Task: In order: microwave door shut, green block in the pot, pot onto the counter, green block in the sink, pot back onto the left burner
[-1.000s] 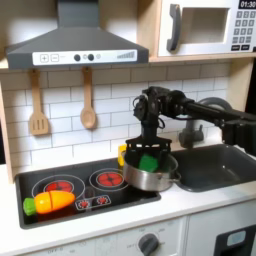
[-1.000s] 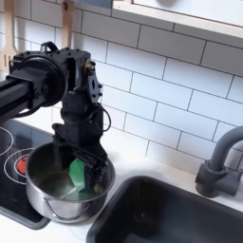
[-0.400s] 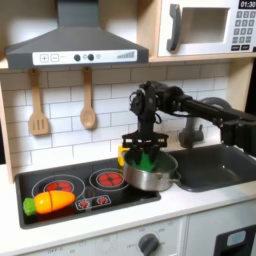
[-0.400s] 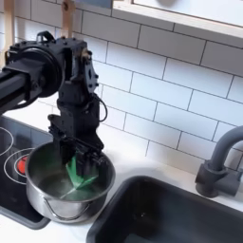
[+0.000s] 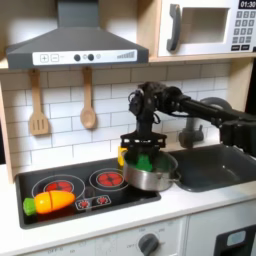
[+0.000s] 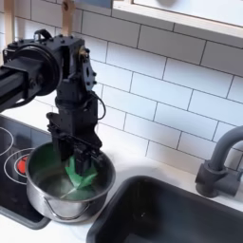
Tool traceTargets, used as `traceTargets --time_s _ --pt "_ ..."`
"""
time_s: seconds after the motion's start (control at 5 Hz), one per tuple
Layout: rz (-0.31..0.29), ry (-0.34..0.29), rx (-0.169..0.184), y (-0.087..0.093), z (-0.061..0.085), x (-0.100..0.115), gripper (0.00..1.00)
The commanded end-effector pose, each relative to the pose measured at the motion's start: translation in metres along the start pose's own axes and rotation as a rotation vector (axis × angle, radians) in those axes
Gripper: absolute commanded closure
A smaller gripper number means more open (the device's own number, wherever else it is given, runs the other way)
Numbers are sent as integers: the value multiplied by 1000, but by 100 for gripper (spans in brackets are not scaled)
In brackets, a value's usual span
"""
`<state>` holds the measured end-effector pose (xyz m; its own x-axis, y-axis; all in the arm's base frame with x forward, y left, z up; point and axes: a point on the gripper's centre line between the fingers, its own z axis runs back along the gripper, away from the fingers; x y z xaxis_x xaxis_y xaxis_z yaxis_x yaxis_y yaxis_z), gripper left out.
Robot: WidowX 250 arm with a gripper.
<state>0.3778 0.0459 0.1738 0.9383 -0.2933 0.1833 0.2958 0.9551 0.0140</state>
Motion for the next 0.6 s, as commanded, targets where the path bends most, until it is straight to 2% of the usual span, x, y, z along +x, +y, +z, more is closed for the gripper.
traceTargets --time_s 0.0,0.2,0.4 --pt "-29 11 -11 -2 3 1 0" --pt "-37 13 -19 -2 6 -1 0" --pt "-26 24 -28 -6 1 -2 0"
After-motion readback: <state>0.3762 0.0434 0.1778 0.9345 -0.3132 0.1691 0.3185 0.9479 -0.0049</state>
